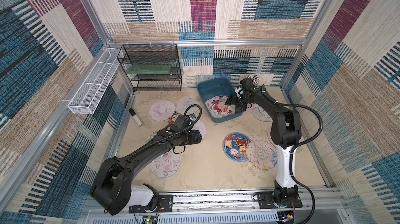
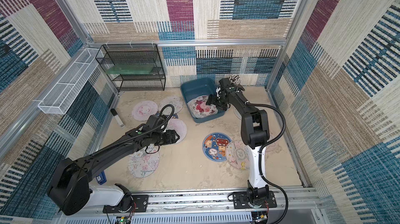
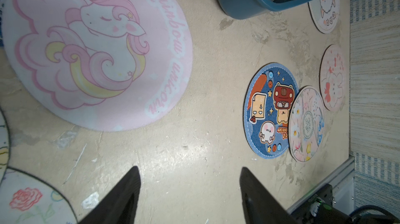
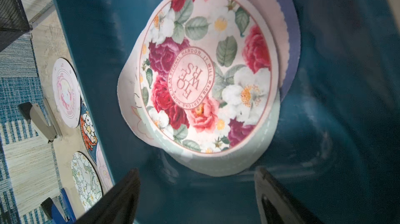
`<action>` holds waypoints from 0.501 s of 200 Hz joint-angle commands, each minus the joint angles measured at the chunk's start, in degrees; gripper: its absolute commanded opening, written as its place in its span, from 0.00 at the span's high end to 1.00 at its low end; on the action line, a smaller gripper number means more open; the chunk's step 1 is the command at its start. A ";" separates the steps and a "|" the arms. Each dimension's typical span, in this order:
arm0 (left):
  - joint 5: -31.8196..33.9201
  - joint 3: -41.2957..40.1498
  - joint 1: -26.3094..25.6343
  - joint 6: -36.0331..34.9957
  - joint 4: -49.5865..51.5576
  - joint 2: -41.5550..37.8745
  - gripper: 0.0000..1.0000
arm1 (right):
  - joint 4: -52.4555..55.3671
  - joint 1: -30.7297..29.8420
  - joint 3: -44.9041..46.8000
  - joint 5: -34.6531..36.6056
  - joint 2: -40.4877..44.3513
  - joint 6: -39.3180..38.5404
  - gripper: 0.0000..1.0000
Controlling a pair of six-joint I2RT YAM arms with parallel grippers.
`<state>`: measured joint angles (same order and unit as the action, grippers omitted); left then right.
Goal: Put the coasters into the storage box
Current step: Place the coaster in the storage box.
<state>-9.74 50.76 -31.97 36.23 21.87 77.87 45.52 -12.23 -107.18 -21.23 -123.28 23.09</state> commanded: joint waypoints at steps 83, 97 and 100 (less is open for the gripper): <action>-0.46 3.35 13.86 -6.37 5.56 2.59 0.28 | -4.92 -12.57 14.73 -3.35 17.09 -2.76 0.05; -1.46 4.61 16.45 -8.44 5.72 4.77 0.28 | -6.61 -14.56 16.41 -4.11 17.65 -2.25 0.03; -1.55 4.95 16.89 -8.96 5.77 5.35 0.28 | -6.88 -15.03 16.61 -4.16 17.67 -2.21 0.02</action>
<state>-9.45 53.89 -17.87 32.45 26.39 80.73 43.59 -24.67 -92.62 -23.59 -106.76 20.29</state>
